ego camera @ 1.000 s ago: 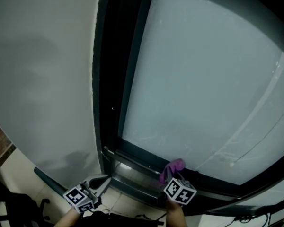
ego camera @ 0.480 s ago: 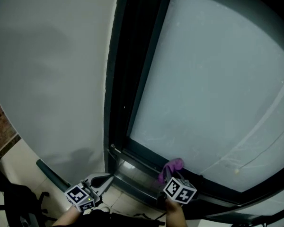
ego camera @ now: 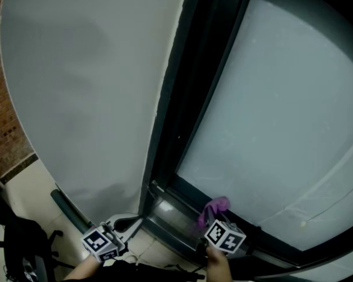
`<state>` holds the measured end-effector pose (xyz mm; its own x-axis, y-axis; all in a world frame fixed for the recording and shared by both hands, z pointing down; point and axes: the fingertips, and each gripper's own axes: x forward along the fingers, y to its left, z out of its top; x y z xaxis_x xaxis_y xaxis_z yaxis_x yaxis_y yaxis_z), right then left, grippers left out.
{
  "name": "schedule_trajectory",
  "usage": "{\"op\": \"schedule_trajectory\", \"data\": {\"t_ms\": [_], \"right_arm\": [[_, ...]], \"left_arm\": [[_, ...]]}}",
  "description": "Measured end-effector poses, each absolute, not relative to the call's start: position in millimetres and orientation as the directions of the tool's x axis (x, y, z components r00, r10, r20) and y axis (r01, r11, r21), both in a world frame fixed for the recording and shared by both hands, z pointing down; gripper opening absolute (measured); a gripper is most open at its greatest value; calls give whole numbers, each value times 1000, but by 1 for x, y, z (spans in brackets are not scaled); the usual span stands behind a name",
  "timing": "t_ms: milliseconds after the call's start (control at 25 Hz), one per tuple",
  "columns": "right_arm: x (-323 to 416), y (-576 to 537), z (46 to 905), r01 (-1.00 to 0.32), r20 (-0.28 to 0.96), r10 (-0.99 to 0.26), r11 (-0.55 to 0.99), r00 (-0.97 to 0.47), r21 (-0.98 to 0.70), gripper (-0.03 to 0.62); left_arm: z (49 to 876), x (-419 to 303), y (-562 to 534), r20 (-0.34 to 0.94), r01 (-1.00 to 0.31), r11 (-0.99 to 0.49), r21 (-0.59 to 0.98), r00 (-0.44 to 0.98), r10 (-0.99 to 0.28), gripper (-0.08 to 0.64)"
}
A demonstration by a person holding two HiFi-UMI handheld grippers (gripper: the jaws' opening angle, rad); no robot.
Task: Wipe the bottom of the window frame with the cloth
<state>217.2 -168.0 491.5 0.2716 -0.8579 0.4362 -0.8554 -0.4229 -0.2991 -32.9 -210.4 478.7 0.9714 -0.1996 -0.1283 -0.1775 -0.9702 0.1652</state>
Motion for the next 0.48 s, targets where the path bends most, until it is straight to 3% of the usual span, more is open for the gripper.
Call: {"op": "schedule_trajectory", "data": {"t_ms": [480], "right_arm": [[198,-200,492,-880,433,-878,-360,206,-310,84]], "left_arm": [[481,-49,-217,-121,-224,-961,163,962,-245,-5]]}}
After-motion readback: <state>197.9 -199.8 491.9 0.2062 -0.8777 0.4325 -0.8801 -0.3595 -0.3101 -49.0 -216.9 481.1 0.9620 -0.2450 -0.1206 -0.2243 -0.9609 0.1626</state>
